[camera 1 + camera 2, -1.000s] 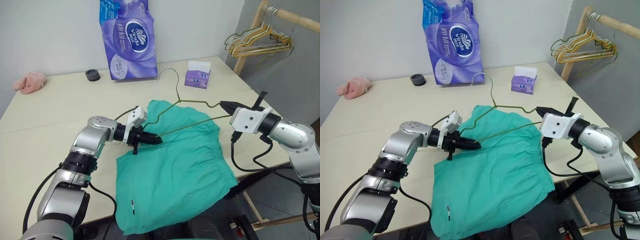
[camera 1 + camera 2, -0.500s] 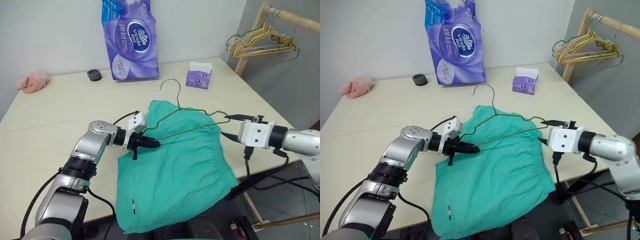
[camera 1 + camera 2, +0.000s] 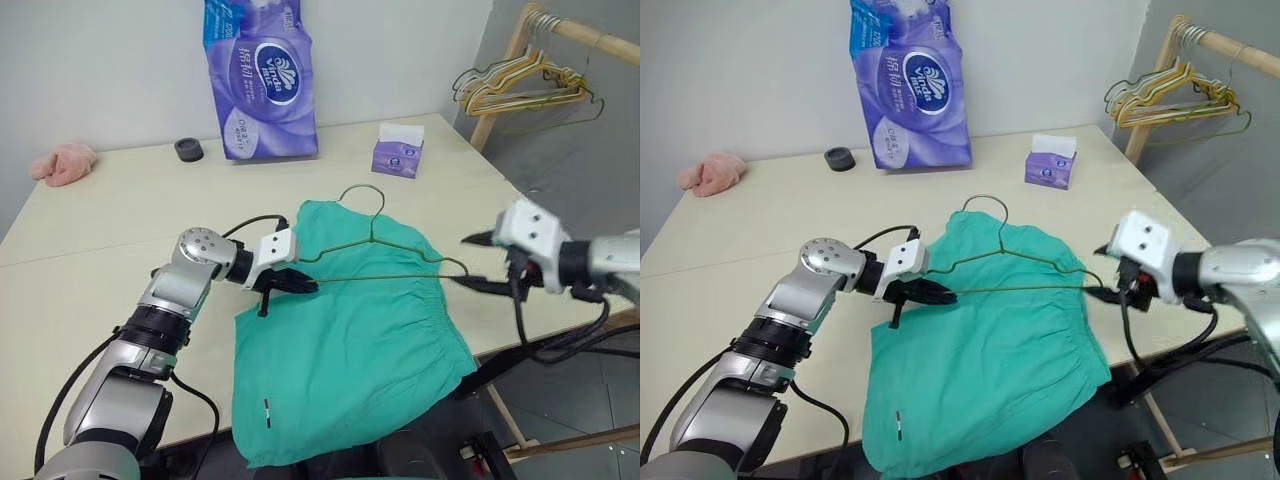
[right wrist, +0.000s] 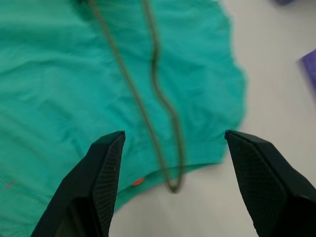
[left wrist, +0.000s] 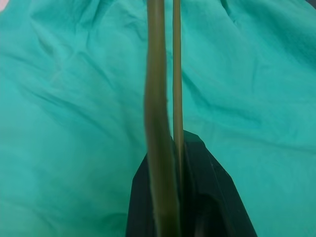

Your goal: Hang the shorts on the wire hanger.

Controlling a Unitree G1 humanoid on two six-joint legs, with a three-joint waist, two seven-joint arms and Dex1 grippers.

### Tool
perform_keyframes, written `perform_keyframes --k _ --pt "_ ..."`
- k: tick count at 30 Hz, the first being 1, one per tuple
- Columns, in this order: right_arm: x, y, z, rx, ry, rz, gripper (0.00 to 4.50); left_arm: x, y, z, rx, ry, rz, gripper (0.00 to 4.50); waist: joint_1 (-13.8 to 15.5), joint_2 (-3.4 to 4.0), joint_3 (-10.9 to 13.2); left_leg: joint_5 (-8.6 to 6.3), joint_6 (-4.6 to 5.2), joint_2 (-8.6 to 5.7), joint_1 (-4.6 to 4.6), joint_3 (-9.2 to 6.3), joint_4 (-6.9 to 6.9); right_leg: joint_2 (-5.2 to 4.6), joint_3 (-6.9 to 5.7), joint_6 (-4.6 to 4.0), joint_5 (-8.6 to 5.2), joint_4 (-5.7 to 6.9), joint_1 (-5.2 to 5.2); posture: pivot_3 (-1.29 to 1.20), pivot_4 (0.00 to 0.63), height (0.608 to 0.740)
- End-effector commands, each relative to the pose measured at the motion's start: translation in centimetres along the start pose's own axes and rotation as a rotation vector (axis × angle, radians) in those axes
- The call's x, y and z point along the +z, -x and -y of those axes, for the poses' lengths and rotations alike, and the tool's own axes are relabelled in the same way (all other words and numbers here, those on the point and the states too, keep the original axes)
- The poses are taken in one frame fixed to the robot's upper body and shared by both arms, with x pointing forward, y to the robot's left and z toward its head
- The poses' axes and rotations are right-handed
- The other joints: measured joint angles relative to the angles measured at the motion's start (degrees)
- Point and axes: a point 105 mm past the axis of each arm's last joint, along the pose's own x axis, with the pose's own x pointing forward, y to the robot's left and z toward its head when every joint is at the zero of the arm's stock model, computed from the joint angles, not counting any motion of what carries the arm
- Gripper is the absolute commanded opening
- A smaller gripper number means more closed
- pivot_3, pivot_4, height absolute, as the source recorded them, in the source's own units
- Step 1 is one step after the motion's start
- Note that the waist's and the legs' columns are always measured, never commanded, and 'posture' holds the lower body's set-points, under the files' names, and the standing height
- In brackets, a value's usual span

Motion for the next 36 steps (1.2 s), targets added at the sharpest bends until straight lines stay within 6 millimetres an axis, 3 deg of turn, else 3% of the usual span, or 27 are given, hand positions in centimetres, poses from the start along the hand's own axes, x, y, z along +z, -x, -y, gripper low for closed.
perform_keyframes --k 1,8,9,13,19,28,33,36 --pt "0.2 -1.0 -0.1 0.016 0.01 -0.009 3.44 2.3 0.1 -0.1 -0.008 -0.081 0.035 0.0 -0.01 0.0 0.0 0.0 0.0 -0.01 0.0 0.01 0.01 0.0 0.01 0.0 0.0 0.0 -0.01 -0.22 0.061 0.74" --pt "-0.3 -2.5 -0.7 0.086 -0.027 -0.035 3.44 2.3 0.0 0.3 -0.02 -0.098 0.026 0.0 -0.03 0.0 0.0 0.0 0.0 0.01 0.0 -0.01 0.0 0.01 -0.02 0.01 0.0 0.02 -0.02 -0.22 0.062 0.74" --pt "-0.4 -2.6 -0.7 0.093 -0.033 -0.039 3.27 2.2 0.0 0.4 -0.022 -0.106 0.021 0.0 -0.03 0.0 0.0 0.0 0.0 0.01 0.0 -0.01 0.0 0.01 -0.02 0.01 0.0 0.02 -0.02 -0.22 0.062 0.74" --pt "-0.2 -2.9 -1.1 0.139 -0.064 -0.049 2.27 1.3 -0.1 0.6 -0.027 -0.141 -0.013 0.0 -0.04 0.0 0.0 0.0 0.0 0.01 0.0 -0.02 0.0 0.0 -0.03 0.01 0.0 0.02 -0.02 -0.22 0.062 0.74" --pt "-0.4 -3.3 -1.9 0.181 -0.079 -0.077 0.12 1.1 -0.3 0.6 -0.026 -0.142 -0.009 0.0 -0.01 0.0 0.0 0.0 0.0 0.01 0.0 -0.04 0.0 -0.01 -0.05 0.0 0.0 0.02 -0.02 -0.22 0.062 0.74" --pt "-0.5 -3.4 -2.8 0.202 -0.105 -0.078 0.02 1.3 -0.9 0.7 -0.012 -0.103 0.036 0.0 -0.01 0.01 0.0 0.0 0.0 0.01 -0.01 -0.05 0.0 -0.02 -0.07 0.01 0.0 0.02 -0.02 -0.22 0.058 0.74" --pt "-0.7 -3.0 -2.5 0.174 -0.13 -0.069 0.0 2.2 -0.6 0.1 0.021 -0.069 0.094 1.36 0.0 0.01 0.0 0.0 0.0 0.01 -0.02 -0.06 0.0 -0.02 -0.08 0.01 0.0 0.02 -0.03 -0.22 0.057 0.74" --pt "-1.0 -2.6 -2.2 0.15 -0.155 -0.065 0.0 3.2 0.0 -1.4 0.104 -0.021 0.165 2.29 0.0 0.01 -0.01 0.0 0.0 0.01 -0.02 -0.06 0.01 -0.02 -0.08 0.01 0.01 0.03 -0.02 -0.23 0.054 0.74"
